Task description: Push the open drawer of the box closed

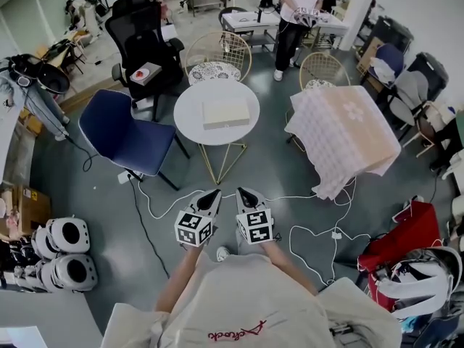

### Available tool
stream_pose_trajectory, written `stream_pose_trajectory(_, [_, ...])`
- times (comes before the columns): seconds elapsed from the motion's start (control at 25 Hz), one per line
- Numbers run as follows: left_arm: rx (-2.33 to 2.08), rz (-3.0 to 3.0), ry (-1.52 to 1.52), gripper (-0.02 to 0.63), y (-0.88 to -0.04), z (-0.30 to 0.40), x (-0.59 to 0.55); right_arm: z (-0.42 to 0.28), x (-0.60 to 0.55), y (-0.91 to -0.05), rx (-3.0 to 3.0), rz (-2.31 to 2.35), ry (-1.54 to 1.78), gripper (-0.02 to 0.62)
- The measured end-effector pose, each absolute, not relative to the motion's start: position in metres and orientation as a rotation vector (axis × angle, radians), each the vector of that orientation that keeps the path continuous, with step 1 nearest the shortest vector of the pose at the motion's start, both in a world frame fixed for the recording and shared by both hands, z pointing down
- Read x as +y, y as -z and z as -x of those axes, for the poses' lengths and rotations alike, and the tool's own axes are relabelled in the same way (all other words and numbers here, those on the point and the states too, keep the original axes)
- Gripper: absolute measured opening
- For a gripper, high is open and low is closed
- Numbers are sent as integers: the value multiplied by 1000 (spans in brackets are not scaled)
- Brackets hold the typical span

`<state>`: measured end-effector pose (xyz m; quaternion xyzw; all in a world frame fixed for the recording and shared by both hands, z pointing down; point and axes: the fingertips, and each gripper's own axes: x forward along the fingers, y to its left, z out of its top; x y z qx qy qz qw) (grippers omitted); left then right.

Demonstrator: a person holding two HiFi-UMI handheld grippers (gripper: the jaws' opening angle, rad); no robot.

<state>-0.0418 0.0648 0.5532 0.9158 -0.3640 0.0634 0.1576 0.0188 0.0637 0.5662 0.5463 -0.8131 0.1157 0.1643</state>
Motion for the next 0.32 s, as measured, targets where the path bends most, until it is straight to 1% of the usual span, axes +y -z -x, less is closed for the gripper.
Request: stream_pose_trajectory(0.32, [-1045,-2621,-178,12,-554,40,65,-21,64,-571,-2311,-1560,-344,15])
